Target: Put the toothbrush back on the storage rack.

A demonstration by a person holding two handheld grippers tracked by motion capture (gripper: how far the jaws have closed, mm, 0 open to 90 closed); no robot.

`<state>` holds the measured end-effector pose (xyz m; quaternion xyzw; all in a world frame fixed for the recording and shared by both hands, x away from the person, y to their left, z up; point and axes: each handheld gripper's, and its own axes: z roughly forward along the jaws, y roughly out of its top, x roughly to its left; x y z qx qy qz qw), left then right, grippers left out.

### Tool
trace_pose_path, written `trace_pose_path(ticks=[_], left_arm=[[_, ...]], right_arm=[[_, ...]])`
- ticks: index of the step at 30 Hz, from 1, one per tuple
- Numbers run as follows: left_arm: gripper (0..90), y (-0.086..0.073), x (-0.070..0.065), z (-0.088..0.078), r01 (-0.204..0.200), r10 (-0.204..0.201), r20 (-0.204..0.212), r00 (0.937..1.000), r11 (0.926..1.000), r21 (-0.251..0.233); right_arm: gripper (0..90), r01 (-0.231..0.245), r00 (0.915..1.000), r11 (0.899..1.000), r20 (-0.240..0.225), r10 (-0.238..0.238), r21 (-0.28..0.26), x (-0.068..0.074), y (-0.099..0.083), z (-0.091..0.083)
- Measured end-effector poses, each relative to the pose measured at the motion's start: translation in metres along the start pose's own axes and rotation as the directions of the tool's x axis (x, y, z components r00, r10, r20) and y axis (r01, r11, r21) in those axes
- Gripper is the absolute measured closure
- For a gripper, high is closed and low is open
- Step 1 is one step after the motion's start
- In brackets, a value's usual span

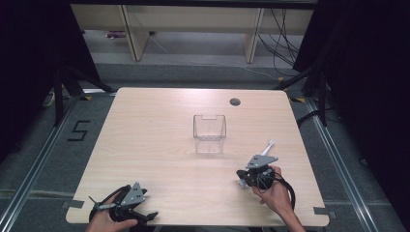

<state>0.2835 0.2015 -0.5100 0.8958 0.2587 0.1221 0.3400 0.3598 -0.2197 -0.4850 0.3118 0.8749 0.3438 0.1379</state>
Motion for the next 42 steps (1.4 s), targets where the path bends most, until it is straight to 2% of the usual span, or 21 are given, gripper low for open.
trace_pose_path(ticks=[1,2,4,5,6,7,12,13,16,17,18,20,21,23,24,25,26,30,35,38,42], left_arm=[[15.7,0.0,-0.001,0.0,0.004,-0.004,-0.001,1.0,1.0,-0.001],[15.7,0.0,-0.001,0.0,0.004,-0.004,-0.001,1.0,1.0,-0.001],[15.7,0.0,-0.001,0.0,0.005,-0.005,0.001,1.0,1.0,0.001],[15.7,0.0,-0.001,0.0,0.004,-0.004,0.0,1.0,1.0,-0.008],[15.7,0.0,-0.001,0.0,0.004,-0.004,0.0,1.0,1.0,-0.008],[15.7,0.0,-0.001,-0.001,0.001,-0.001,0.001,1.0,1.0,-0.004],[15.7,0.0,-0.001,0.0,-0.001,0.001,0.0,1.0,1.0,-0.004],[15.7,0.0,-0.002,0.0,0.011,-0.011,0.002,0.9999,0.9999,-0.008],[15.7,0.0,-0.001,-0.001,0.001,-0.001,-0.001,1.0,1.0,-0.006],[15.7,0.0,-0.001,-0.001,0.002,-0.002,-0.004,1.0,1.0,-0.006],[15.7,0.0,-0.001,-0.001,0.001,-0.001,-0.001,1.0,1.0,-0.004],[15.7,0.0,-0.001,-0.001,0.0,0.0,-0.003,1.0,1.0,-0.004],[15.7,0.0,-0.001,-0.001,0.002,-0.002,0.001,1.0,1.0,-0.007],[15.7,0.0,-0.001,-0.001,0.0,0.0,-0.002,1.0,1.0,-0.006],[15.7,0.001,-0.001,-0.001,-0.002,0.002,0.0,1.0,1.0,-0.007],[15.7,0.001,-0.001,-0.001,-0.002,0.002,-0.003,1.0,1.0,-0.006],[15.7,0.0,-0.001,-0.002,0.0,0.0,-0.003,1.0,1.0,-0.007],[15.7,0.0,-0.001,-0.002,0.001,-0.001,-0.003,1.0,1.0,-0.005],[15.7,0.001,-0.001,-0.002,-0.003,0.003,-0.002,1.0,1.0,-0.01],[15.7,0.0,-0.001,-0.002,0.002,-0.002,-0.002,1.0,1.0,-0.009],[15.7,0.0,-0.002,-0.002,0.0,0.0,-0.001,1.0,1.0,-0.009]], right_arm=[[88.6,-0.032,0.9995,0.999,0.0,0.032,0.0,0.003,-0.001,0.002],[88.6,-0.032,0.9995,0.999,0.0,0.032,0.0,0.003,-0.001,0.002],[88.6,-0.015,0.9999,1.0,-0.001,0.015,0.019,0.001,-0.002,0.001],[88.6,-0.002,1.0,1.0,-0.003,0.002,0.011,0.001,-0.002,0.001],[88.6,-0.002,1.0,1.0,-0.003,0.002,0.011,0.001,-0.002,0.001],[88.6,-0.025,0.9997,1.0,-0.006,0.025,0.014,0.003,-0.003,0.002],[88.5,-0.027,0.9996,0.999,-0.013,0.027,0.025,0.003,-0.004,0.003],[88.6,-0.017,0.9995,0.999,-0.026,0.018,0.04,0.003,-0.005,0.001],[88.6,-0.005,0.9999,1.0,-0.016,0.005,0.026,0.003,-0.007,0.001],[88.5,0.009,0.9996,0.999,-0.027,-0.008,0.035,0.002,-0.006,0.0],[88.6,-0.018,0.9996,0.998,-0.022,0.02,0.053,0.003,-0.007,-0.002],[88.5,-0.032,0.9992,0.998,-0.024,0.033,0.052,0.005,-0.008,-0.002],[88.5,-0.007,0.9995,0.999,-0.029,0.008,0.038,0.003,-0.01,0.0],[88.5,0.004,0.9993,0.999,-0.037,-0.003,0.033,0.002,-0.011,0.001],[88.5,0.01,0.9989,0.999,-0.047,-0.008,0.053,0.001,-0.011,-0.001],[88.5,0.011,0.9993,0.999,-0.035,-0.009,0.048,0.001,-0.012,-0.002],[88.3,-0.004,0.999,0.998,-0.045,0.006,0.056,0.002,-0.014,-0.003],[88.1,-0.004,0.9991,0.999,-0.042,0.006,0.045,0.001,-0.018,-0.003],[87.7,-0.025,0.9988,0.997,-0.04,0.028,0.073,-0.002,-0.022,-0.009],[87.6,-0.024,0.9989,0.998,-0.038,0.026,0.058,-0.004,-0.024,-0.008],[87.4,-0.035,0.9988,0.996,-0.032,0.038,0.084,-0.005,-0.025,-0.011]])
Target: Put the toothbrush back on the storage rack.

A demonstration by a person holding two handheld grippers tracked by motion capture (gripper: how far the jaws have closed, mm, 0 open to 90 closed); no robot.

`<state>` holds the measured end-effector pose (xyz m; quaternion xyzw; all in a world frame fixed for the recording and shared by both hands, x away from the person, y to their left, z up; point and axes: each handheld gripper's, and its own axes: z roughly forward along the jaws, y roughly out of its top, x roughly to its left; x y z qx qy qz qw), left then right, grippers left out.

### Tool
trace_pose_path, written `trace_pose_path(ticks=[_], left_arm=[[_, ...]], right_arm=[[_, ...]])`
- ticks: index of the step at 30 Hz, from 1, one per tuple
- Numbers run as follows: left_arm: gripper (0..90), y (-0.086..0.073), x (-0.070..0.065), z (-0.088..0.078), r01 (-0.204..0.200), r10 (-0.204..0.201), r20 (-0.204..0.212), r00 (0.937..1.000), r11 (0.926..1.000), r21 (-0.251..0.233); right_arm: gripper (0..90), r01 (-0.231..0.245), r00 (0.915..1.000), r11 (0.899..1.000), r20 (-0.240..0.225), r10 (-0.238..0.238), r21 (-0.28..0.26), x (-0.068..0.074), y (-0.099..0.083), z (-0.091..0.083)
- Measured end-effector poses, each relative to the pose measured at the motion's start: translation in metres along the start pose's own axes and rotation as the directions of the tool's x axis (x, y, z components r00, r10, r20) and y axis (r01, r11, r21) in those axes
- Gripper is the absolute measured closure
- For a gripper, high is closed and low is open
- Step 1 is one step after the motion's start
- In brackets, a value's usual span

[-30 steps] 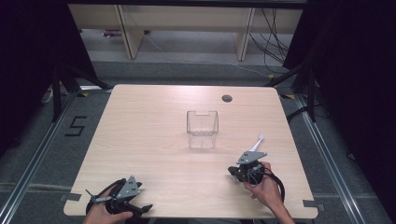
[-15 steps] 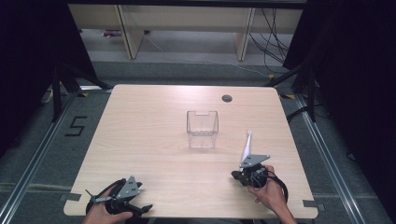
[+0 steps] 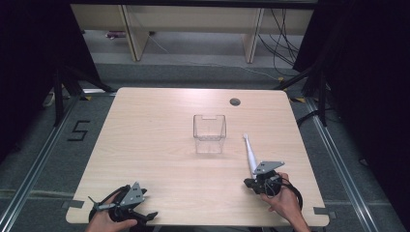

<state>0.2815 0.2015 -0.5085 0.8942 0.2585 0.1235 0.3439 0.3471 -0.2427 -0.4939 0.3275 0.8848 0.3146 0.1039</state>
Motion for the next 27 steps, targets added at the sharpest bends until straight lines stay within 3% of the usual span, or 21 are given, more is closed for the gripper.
trace_pose_path(ticks=[8,18,19,20,23,27], left_arm=[[15.7,0.0,0.0,0.0,-0.001,0.001,-0.001,1.0,1.0,0.0],[15.7,0.0,0.001,0.0,-0.007,0.007,0.0,1.0,1.0,-0.002],[15.7,0.0,0.001,0.0,-0.005,0.005,0.0,1.0,1.0,-0.003],[15.7,0.0,0.001,0.0,-0.005,0.005,0.002,1.0,1.0,-0.003],[15.7,0.0,0.001,0.0,0.003,-0.003,-0.002,1.0,1.0,-0.001],[15.7,0.0,0.001,0.0,0.0,0.0,-0.001,1.0,1.0,-0.002]], right_arm=[[87.0,-0.007,0.9999,1.0,0.008,0.007,-0.019,-0.004,-0.003,0.0],[86.8,-0.013,0.9999,1.0,0.006,0.013,0.006,-0.01,-0.007,-0.006],[86.9,-0.027,0.9992,1.0,0.03,0.027,-0.005,-0.01,-0.008,-0.007],[86.9,-0.044,0.9989,0.999,0.016,0.043,0.004,-0.01,-0.008,-0.008],[86.9,-0.025,0.9995,1.0,0.017,0.025,0.01,-0.014,-0.01,-0.01],[86.9,-0.038,0.9989,0.999,0.027,0.038,0.011,-0.017,-0.012,-0.012]])
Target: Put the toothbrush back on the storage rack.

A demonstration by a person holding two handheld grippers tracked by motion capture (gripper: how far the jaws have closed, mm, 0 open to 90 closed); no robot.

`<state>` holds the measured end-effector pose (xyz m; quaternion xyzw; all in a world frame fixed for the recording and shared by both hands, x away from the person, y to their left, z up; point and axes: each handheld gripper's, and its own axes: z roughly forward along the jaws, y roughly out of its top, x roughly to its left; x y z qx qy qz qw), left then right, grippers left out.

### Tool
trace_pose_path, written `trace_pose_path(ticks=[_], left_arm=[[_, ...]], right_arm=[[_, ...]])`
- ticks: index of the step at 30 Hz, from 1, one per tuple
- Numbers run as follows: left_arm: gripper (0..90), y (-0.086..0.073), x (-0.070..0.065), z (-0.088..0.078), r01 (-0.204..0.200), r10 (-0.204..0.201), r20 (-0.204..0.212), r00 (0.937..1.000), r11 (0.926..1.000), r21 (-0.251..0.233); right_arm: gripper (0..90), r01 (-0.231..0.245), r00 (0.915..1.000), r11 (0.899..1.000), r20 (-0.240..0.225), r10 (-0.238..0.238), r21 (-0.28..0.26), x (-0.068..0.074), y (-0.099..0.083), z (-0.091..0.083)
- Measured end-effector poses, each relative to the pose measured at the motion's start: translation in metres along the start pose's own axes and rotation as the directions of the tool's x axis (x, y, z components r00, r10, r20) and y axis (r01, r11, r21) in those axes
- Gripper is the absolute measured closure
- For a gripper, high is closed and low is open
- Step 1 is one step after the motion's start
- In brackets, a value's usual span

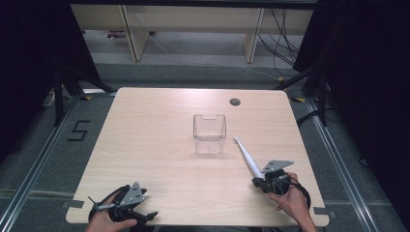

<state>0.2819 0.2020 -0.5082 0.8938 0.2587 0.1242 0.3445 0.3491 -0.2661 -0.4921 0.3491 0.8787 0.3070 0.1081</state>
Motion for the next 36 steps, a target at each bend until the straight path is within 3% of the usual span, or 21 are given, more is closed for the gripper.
trace_pose_path(ticks=[1,4,8,9,11,12,14,15,21,22,25,26,27,28,32,33,36], left_arm=[[15.7,0.0,0.0,0.0,-0.005,0.005,0.001,1.0,1.0,-0.001],[15.7,0.0,0.0,0.0,-0.004,0.004,0.0,1.0,1.0,0.0],[15.7,0.0,0.0,0.0,-0.003,0.003,-0.001,1.0,1.0,0.001],[15.7,0.0,0.0,0.0,-0.005,0.005,0.0,1.0,1.0,0.0],[15.7,0.0,0.0,0.0,-0.005,0.005,0.0,1.0,1.0,0.0],[15.7,0.0,0.0,0.0,-0.005,0.005,0.0,1.0,1.0,0.0],[15.7,0.0,0.0,0.0,-0.004,0.004,0.0,1.0,1.0,0.001],[15.7,0.0,0.0,0.0,-0.004,0.004,0.0,1.0,1.0,0.001],[15.7,0.0,0.0,0.0,-0.004,0.004,0.0,1.0,1.0,0.002],[15.7,0.0,0.0,0.0,-0.002,0.002,-0.001,1.0,1.0,0.002],[15.7,0.0,0.0,0.0,0.0,0.0,-0.001,1.0,1.0,0.006],[15.7,0.0,0.0,0.0,-0.001,0.001,-0.002,1.0,1.0,0.007],[15.7,0.0,0.0,0.0,-0.003,0.003,-0.003,1.0,0.9999,0.016],[15.7,0.0,0.001,0.0,-0.006,0.006,-0.005,1.0,0.9998,0.017],[15.7,0.0,0.002,0.0,-0.017,0.017,-0.001,0.9999,0.9996,0.021],[15.7,0.0,0.002,0.0,-0.016,0.016,-0.003,0.9999,0.9997,0.019],[15.7,0.0,0.003,0.001,-0.012,0.012,0.002,0.9999,0.9996,0.024]], right_arm=[[86.9,-0.005,1.0,1.0,0.002,0.005,-0.02,0.0,-0.001,0.001],[86.9,-0.014,0.9998,1.0,0.013,0.014,0.0,-0.003,-0.002,-0.003],[86.9,-0.01,0.9999,1.0,0.006,0.01,-0.019,-0.005,-0.004,-0.002],[86.9,-0.019,0.9998,1.0,0.004,0.019,0.002,-0.006,-0.003,-0.004],[86.9,-0.016,0.9997,1.0,0.017,0.016,-0.023,-0.007,-0.005,-0.002],[86.9,-0.034,0.999,0.999,0.027,0.035,-0.005,-0.007,-0.005,-0.005],[86.9,-0.014,0.9995,1.0,0.029,0.014,-0.003,-0.01,-0.005,-0.006],[86.9,-0.029,0.9992,0.999,0.027,0.029,-0.02,-0.009,-0.006,-0.004],[85.9,-0.056,0.998,0.998,0.029,0.056,0.006,-0.01,-0.006,-0.009],[82.8,-0.045,0.9982,0.999,0.038,0.046,-0.021,-0.01,-0.006,-0.008],[79.4,-0.048,0.998,0.999,0.04,0.049,-0.017,-0.008,-0.005,-0.009],[76.0,-0.011,0.9995,1.0,0.029,0.011,-0.024,-0.009,-0.002,-0.011],[74.6,-0.012,0.9987,0.999,0.05,0.014,-0.047,-0.008,-0.002,-0.012],[73.1,-0.008,0.9994,1.0,0.034,0.009,-0.028,-0.009,0.0,-0.016],[65.9,-0.013,0.9985,0.999,0.053,0.015,-0.039,-0.01,0.004,-0.02],[62.5,0.013,0.9975,0.999,0.071,-0.011,-0.035,-0.011,0.005,-0.022],[55.3,0.001,0.9971,1.0,0.076,0.001,-0.026,-0.013,0.011,-0.022]])
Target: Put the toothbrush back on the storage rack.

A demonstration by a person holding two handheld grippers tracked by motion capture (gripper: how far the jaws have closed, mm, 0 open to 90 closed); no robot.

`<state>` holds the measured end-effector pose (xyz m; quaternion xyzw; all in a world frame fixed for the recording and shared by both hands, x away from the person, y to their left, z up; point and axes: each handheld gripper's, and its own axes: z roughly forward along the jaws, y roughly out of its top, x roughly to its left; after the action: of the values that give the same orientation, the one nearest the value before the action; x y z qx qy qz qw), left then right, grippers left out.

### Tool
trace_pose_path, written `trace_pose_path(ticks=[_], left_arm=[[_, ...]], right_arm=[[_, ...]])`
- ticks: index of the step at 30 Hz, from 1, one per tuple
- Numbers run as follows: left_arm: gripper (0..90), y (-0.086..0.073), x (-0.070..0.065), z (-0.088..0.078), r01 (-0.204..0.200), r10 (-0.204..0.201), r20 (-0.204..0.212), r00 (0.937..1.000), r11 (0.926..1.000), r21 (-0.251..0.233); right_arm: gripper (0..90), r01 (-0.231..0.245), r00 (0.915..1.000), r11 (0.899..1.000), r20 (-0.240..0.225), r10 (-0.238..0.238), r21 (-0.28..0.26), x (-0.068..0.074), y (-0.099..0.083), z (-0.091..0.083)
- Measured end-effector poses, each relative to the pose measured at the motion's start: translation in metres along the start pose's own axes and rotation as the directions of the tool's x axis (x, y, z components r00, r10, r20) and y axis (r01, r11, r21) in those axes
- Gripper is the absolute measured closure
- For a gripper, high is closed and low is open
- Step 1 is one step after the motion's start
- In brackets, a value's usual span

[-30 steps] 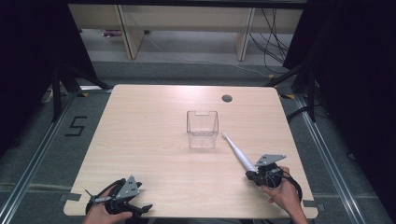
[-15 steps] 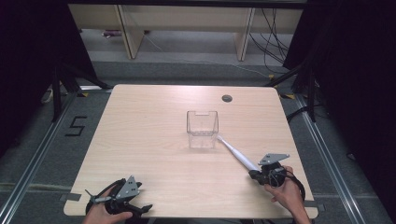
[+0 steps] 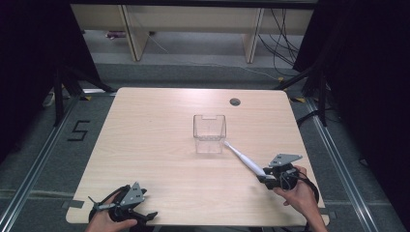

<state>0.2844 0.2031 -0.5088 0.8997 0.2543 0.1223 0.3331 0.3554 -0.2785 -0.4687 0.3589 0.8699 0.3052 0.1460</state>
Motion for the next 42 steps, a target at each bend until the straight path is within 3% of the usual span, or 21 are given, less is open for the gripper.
trace_pose_path(ticks=[1,2,5,8,11,12,13,14,15,16,19,20,25,28,29,31,33,34,35,36,42], left_arm=[[15.7,-0.001,-0.001,0.001,0.021,-0.021,0.001,0.9998,0.9998,0.0],[15.7,-0.001,-0.001,0.0,0.017,-0.017,-0.003,0.9998,0.9998,-0.003],[15.7,0.0,0.0,0.0,0.017,-0.017,0.006,0.9998,0.9998,0.004],[15.7,-0.001,0.0,0.0,0.001,-0.001,-0.004,1.0,1.0,-0.002],[15.7,-0.001,0.001,0.0,0.004,-0.004,-0.007,1.0,1.0,-0.003],[15.7,-0.001,0.001,0.0,0.004,-0.004,-0.007,1.0,1.0,-0.003],[15.7,-0.001,0.001,0.0,0.004,-0.004,-0.007,1.0,1.0,-0.003],[15.7,-0.001,0.001,0.0,0.006,-0.006,-0.006,1.0,1.0,-0.003],[15.7,-0.001,0.001,0.0,0.006,-0.006,-0.006,1.0,1.0,-0.003],[15.7,-0.001,0.001,0.0,0.006,-0.006,-0.009,0.9999,1.0,-0.004],[15.7,-0.001,0.001,0.0,0.01,-0.01,-0.007,0.9999,0.9999,-0.006],[15.7,-0.001,0.001,-0.001,0.005,-0.005,-0.009,0.9999,1.0,-0.001],[15.7,0.0,0.001,-0.001,0.004,-0.004,-0.001,1.0,1.0,0.002],[15.7,-0.001,0.002,-0.001,0.005,-0.005,-0.006,1.0,1.0,0.006],[15.7,-0.001,0.002,-0.001,0.005,-0.005,-0.006,1.0,1.0,0.006],[15.7,-0.001,0.001,-0.001,0.004,-0.004,0.0,1.0,1.0,0.003],[15.7,0.0,0.001,-0.001,0.002,-0.002,0.0,1.0,1.0,0.003],[15.7,-0.001,0.001,-0.001,0.004,-0.004,-0.001,1.0,1.0,0.004],[15.7,-0.001,0.001,-0.001,0.004,-0.004,-0.001,1.0,1.0,0.004],[15.7,-0.001,0.001,-0.001,0.004,-0.004,-0.002,1.0,1.0,0.004],[15.7,-0.001,0.001,-0.001,0.003,-0.003,0.0,1.0,1.0,0.003]], right_arm=[[53.8,0.009,0.9998,1.0,0.015,-0.009,0.02,-0.002,0.005,0.002],[51.6,-0.019,0.9998,0.999,0.013,0.018,0.049,-0.002,0.008,0.001],[47.7,-0.019,0.9997,0.996,0.016,0.017,0.09,-0.004,0.018,0.004],[45.5,-0.028,0.9992,0.997,0.031,0.025,0.077,-0.005,0.023,0.007],[44.3,-0.024,0.9995,0.994,0.023,0.021,0.109,-0.01,0.034,0.011],[43.4,-0.029,0.9995,0.989,0.02,0.026,0.146,-0.012,0.04,0.015],[43.4,-0.029,0.9995,0.989,0.02,0.026,0.146,-0.012,0.04,0.015],[43.5,-0.052,0.9986,0.981,0.011,0.051,0.188,-0.012,0.046,0.018],[43.5,-0.052,0.9986,0.981,0.011,0.051,0.188,-0.012,0.046,0.018],[43.5,-0.07,0.9975,0.971,0.009,0.07,0.227,-0.012,0.051,0.022],[44.2,-0.069,0.9975,0.963,0.008,0.07,0.26,-0.012,0.055,0.027],[44.4,-0.033,0.9995,0.964,0.006,0.033,0.266,-0.015,0.057,0.031],[45.8,-0.015,0.9998,0.959,-0.011,0.019,0.283,-0.016,0.061,0.039],[46.0,0.021,0.9995,0.951,-0.029,-0.012,0.308,-0.018,0.066,0.047],[46.2,0.003,0.9998,0.946,-0.018,0.003,0.325,-0.017,0.067,0.047],[46.7,0.004,0.9998,0.945,-0.02,0.003,0.328,-0.018,0.068,0.049],[46.9,0.026,0.9994,0.942,-0.032,-0.016,0.336,-0.019,0.069,0.054],[47.3,0.011,0.9996,0.933,-0.027,-0.002,0.36,-0.019,0.071,0.056],[47.3,0.011,0.9996,0.933,-0.027,-0.002,0.36,-0.019,0.071,0.056],[48.3,0.048,0.9984,0.932,-0.044,-0.034,0.358,-0.02,0.072,0.059],[53.0,0.038,0.999,0.92,-0.037,-0.025,0.389,-0.018,0.08,0.064]])
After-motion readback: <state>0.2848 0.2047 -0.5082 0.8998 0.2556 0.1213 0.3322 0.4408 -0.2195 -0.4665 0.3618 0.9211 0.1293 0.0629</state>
